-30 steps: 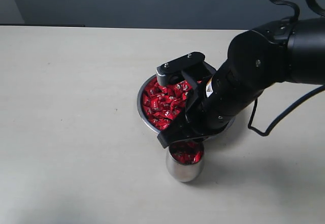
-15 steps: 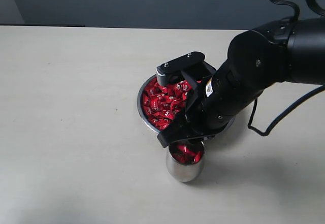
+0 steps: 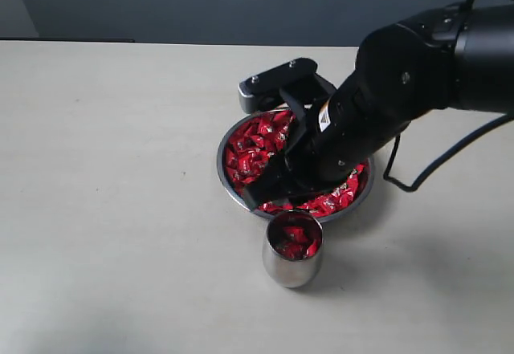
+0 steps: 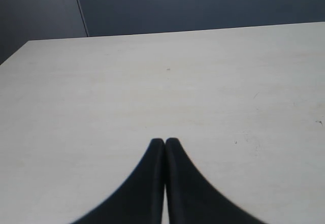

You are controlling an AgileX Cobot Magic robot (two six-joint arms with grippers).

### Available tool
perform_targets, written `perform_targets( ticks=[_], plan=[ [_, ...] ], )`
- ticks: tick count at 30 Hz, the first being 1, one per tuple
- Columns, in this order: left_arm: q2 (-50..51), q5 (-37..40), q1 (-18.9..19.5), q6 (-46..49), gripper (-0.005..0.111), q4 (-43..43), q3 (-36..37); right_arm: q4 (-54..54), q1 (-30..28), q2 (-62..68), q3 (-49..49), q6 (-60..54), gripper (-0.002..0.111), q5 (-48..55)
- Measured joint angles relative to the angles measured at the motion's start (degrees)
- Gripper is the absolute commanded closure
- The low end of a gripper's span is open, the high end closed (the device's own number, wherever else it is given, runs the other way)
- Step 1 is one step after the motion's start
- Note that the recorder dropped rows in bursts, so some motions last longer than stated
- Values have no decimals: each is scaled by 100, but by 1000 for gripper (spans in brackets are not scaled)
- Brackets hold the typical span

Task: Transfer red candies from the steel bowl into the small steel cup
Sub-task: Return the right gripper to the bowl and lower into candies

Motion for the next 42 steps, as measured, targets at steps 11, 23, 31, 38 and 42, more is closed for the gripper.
perform_targets(
  ticks=[11,23,31,38,42],
  plan=[
    [0,0,0,0,106,0,0,-3058,-299,131,-681,2450,69,-37],
    [0,0,0,0,106,0,0,-1517,-1363,1480,-1551,1802,69,72],
    [0,0,0,0,106,0,0,-230,-1832,2246,-2360,1084,69,412],
    [0,0,0,0,106,0,0,650,-2156,2775,-2500,204,69,585],
    [0,0,0,0,106,0,0,824,-2156,2908,-2500,-2,69,583]
  ],
)
